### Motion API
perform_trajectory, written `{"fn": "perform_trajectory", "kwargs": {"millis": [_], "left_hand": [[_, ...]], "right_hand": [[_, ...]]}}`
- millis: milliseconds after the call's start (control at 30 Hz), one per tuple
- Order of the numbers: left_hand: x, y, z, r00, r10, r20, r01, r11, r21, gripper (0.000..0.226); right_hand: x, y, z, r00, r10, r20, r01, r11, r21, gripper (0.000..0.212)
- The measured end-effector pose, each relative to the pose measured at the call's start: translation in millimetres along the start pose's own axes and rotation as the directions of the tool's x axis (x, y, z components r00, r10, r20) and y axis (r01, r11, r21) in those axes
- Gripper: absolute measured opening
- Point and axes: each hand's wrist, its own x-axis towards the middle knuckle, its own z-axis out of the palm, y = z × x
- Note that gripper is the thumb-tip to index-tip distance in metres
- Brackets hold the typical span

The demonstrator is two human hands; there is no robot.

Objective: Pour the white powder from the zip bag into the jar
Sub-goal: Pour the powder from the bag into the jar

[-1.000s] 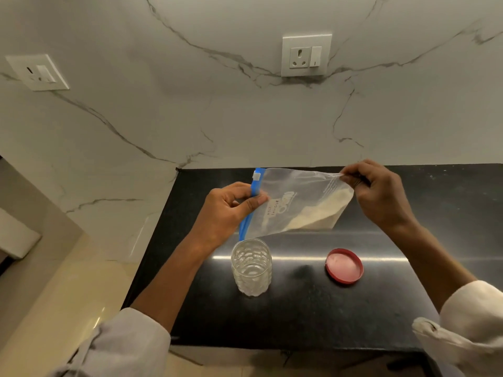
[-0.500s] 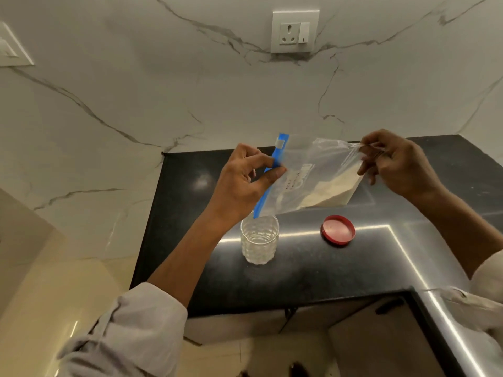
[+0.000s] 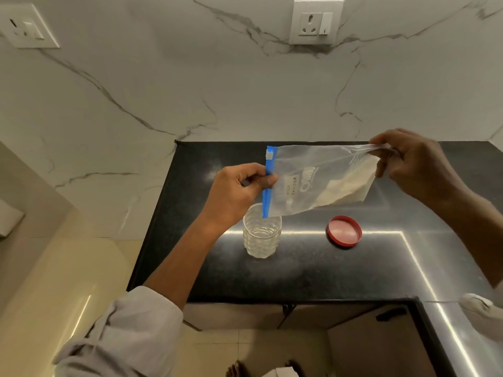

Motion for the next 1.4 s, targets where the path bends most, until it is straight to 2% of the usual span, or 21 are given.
{"fn": "perform_trajectory", "kwargs": {"millis": [133, 333, 433, 633, 733, 833, 1200, 1300, 1400], "left_hand": [[-2.2, -4.1, 3.2, 1.000, -0.026, -0.003, 0.026, 1.000, -0.001, 0.021], [-8.3, -10.7, 3.8, 1.000, -0.026, -0.016, 0.026, 1.000, 0.011, 0.030], [-13.4, -18.4, 3.6, 0.999, -0.054, -0.007, 0.054, 0.998, 0.019, 0.035], [-20.7, -31.8, 0.1, 0.988, -0.125, 0.094, 0.123, 0.992, 0.027, 0.043], [-21.5, -37.8, -0.4, 0.980, -0.156, 0.121, 0.155, 0.988, 0.021, 0.041], [-20.0, -44.2, 0.7, 0.978, -0.194, 0.076, 0.191, 0.981, 0.041, 0.033], [-15.2, -40.0, 0.7, 0.991, -0.124, 0.046, 0.123, 0.992, 0.027, 0.031], [-14.6, -39.5, -0.4, 0.994, -0.099, 0.035, 0.099, 0.995, 0.014, 0.029], [-15.8, -39.5, -0.7, 0.996, -0.087, 0.031, 0.087, 0.996, 0.011, 0.029]], "right_hand": [[2.2, 3.7, 2.3, 0.995, 0.068, 0.074, -0.076, 0.992, 0.102, 0.025], [4.6, -0.9, 2.8, 1.000, 0.008, 0.024, -0.011, 0.993, 0.120, 0.016], [7.1, -2.6, 1.3, 0.996, -0.023, 0.088, 0.014, 0.995, 0.100, 0.018], [12.1, -6.4, -2.8, 0.992, -0.070, 0.104, 0.067, 0.997, 0.033, 0.017], [12.7, -11.9, -2.6, 0.989, -0.097, 0.109, 0.098, 0.995, -0.002, 0.020], [13.2, -13.1, -2.0, 0.987, -0.110, 0.120, 0.112, 0.994, -0.012, 0.022], [18.8, -12.4, -8.0, 0.984, 0.002, 0.178, -0.021, 0.994, 0.105, 0.026], [18.4, -12.3, -7.0, 0.984, -0.030, 0.176, 0.011, 0.994, 0.112, 0.025], [17.8, -15.0, -6.8, 0.992, -0.061, 0.110, 0.046, 0.990, 0.134, 0.014]]}}
